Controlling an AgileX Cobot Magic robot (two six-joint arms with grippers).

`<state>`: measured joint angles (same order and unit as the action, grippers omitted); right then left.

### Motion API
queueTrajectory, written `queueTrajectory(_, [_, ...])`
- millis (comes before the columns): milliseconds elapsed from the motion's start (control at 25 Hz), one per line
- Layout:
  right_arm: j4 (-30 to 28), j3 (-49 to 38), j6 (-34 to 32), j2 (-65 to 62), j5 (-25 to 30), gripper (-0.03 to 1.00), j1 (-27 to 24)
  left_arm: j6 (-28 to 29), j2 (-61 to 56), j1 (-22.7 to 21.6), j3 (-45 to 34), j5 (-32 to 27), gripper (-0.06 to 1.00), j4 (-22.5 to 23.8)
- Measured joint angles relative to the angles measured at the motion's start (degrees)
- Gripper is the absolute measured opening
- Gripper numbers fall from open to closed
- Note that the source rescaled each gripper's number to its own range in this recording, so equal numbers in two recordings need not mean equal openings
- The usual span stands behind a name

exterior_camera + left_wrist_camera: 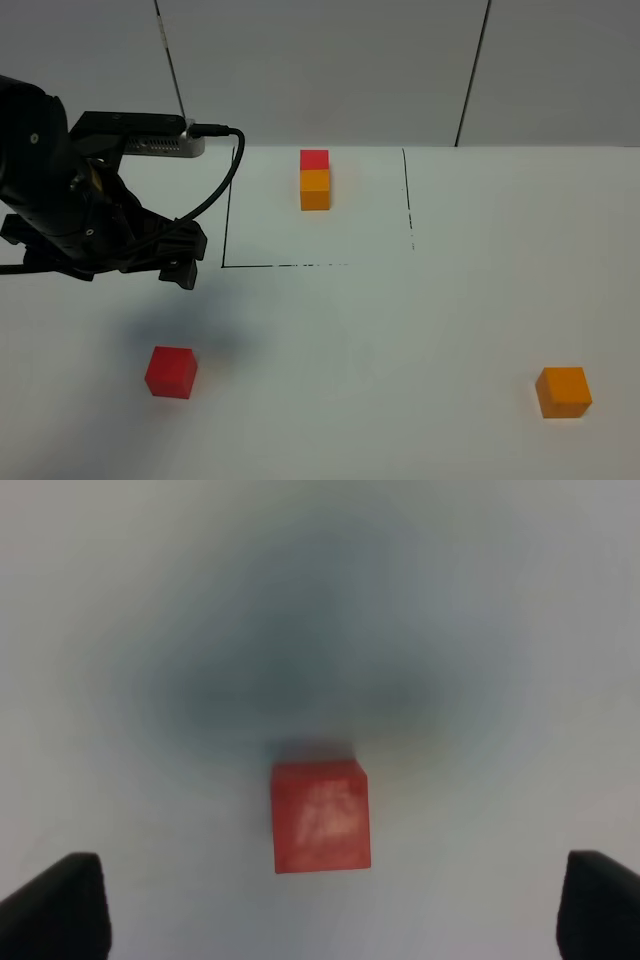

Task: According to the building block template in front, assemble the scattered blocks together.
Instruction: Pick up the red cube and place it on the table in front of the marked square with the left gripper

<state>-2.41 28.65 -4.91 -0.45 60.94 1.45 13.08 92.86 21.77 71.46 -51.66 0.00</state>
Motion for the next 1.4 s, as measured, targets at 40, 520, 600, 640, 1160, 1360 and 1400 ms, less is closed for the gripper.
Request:
queueTrajectory(40, [0.0,0.0,0.0,0.0,0.0,0.79,0.0,0.0,0.5,0.0,0.2,-0.2,0.96,0.0])
queueTrajectory(520, [0.0,0.0,0.0,0.0,0.0,0.79,0.0,2.0,8.3,0.0,2.3,-2.6,0.96,0.4])
queueTrajectory(600, [0.0,0.0,0.0,0.0,0.0,0.79,0.0,2.5,9.5,0.0,2.3,-3.0,0.96,0.5])
queueTrajectory(640, [0.0,0.0,0.0,0.0,0.0,0.79,0.0,2.6,10.0,0.0,2.3,-3.1,0.96,0.5])
queueTrajectory(1160, [0.0,0.0,0.0,0.0,0.0,0.79,0.0,4.4,12.6,0.0,-3.2,1.9,0.95,1.6])
queueTrajectory(1360, [0.0,0.0,0.0,0.0,0.0,0.79,0.0,4.5,12.6,0.0,-5.2,3.6,0.94,0.7])
queueTrajectory(1400, [0.0,0.0,0.0,0.0,0.0,0.79,0.0,4.5,12.6,0.0,-5.3,3.7,0.94,0.3])
